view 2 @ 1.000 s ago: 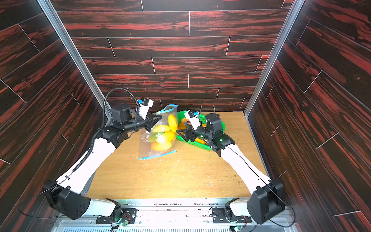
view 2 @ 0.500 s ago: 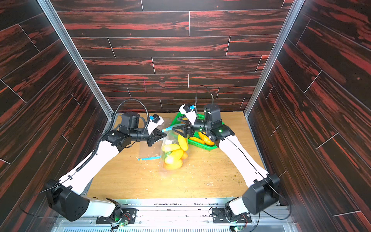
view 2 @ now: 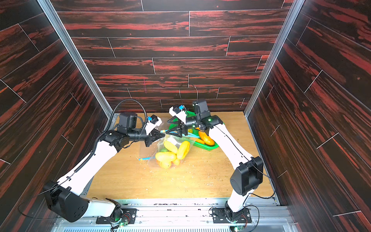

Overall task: Place the mango in a zip-top bag and seal the zipper
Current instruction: Zip the zipper on the zipper food storage bag.

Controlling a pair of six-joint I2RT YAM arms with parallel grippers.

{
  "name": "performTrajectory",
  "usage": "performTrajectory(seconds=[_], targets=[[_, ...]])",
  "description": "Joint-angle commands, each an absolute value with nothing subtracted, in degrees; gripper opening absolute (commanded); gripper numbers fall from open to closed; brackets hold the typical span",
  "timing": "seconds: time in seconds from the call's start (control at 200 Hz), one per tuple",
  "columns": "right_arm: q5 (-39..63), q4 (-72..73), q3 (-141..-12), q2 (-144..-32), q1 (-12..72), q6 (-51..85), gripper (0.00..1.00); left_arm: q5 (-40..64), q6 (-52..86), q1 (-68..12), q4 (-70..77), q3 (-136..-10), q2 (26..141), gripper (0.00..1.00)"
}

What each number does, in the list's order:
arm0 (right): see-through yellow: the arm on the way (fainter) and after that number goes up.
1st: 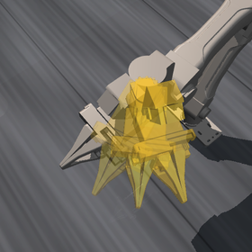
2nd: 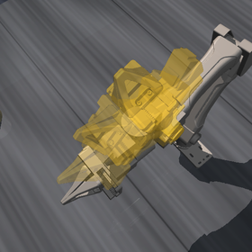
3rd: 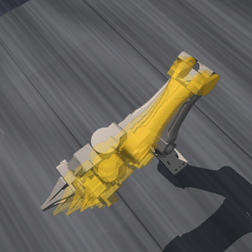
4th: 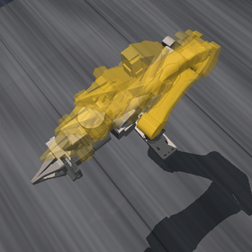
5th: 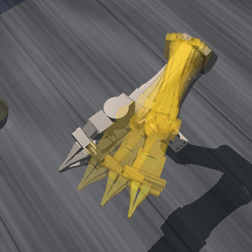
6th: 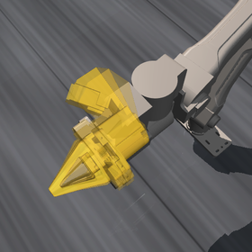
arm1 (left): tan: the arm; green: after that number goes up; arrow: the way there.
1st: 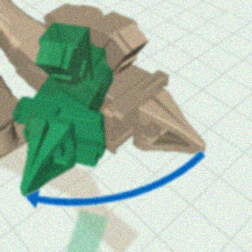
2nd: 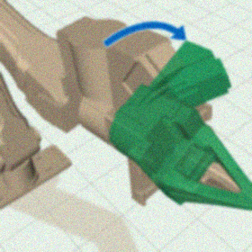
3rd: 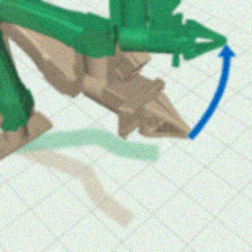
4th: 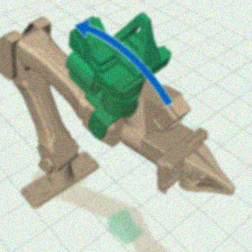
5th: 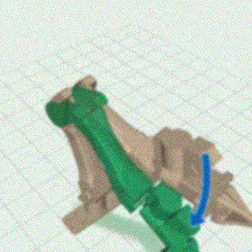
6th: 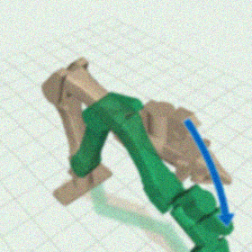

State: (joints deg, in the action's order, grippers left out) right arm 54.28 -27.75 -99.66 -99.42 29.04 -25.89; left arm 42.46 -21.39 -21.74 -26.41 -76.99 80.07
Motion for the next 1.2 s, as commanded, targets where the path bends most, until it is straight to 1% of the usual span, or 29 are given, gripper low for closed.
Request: performTrajectory(seconds=[0.0, 0.135, 0.271, 0.381, 0.491, 0.566, 0.656, 0.716, 0.797, 0.932, 1.017, 1.082, 1.192], targets=[[56.9, -33.6, -102.3, -101.9, 29.9, -30.1, 0.7, 45.2, -22.7, -21.4, -27.0, -79.0, 79.4, 0.0], [56.9, -36.5, -105.1, -104.2, 30.6, -31.6, 0.62, 44.7, -22.5, -21.4, -27.1, -79.7, 80.1, 0.0], [56.8, -36.2, -105.2, -104.7, 30.7, -31.6, 0.48, 44.7, -21.5, -21.4, -25.8, -79.6, 80.3, 0.0], [56.7, -34.8, -104.5, -104.3, 30.7, -30.9, 0.33, 44.7, -21.3, -21.4, -25.7, -79.9, 80.9, 0.0], [57.1, -34.1, -103.9, -104.1, 30.8, -30.6, 0.28, 44.8, -21.1, -21.4, -25.4, -79.8, 81.1, 0.0], [57.5, -34.0, -103.6, -104.0, 30.8, -30.5, 0.18, 44.5, -20.6, -21.4, -24.8, -79.6, 81.3, 0.0], [57.7, -33.7, -102.6, -103.3, 30.8, -30.4, 0.11, 44.1, -20.3, -21.4, -24.4, -79.3, 81.2, 0.0], [57.7, -33.5, -101.8, -102.9, 30.8, -30.4, 0.11, 44.0, -20.1, -21.4, -24.3, -79.3, 81.1, 0.0], [57.6, -33.6, -101.4, -102.6, 30.8, -30.3, 0.15, 43.7, -19.8, -21.4, -24.0, -79.2, 81.1, 0.0], [57.2, -33.8, -101.5, -102.8, 30.8, -30.1, 0.15, 43.5, -19.1, -21.4, -23.3, -79.1, 81.0, 0.0], [56.7, -33.5, -101.3, -102.7, 30.8, -29.8, 0.19, 43.5, -18.9, -21.3, -23.0, -78.9, 81.0, 0.0], [56.5, -32.3, -100.7, -102.4, 30.8, -28.9, 0.12, 43.4, -18.8, -21.4, -23.0, -78.9, 81.0, 0.0], [56.0, -31.2, -100.0, -101.9, 30.8, -28.4, 0.06, 43.2, -18.5, -21.4, -22.6, -78.7, 80.8, 0.0]])
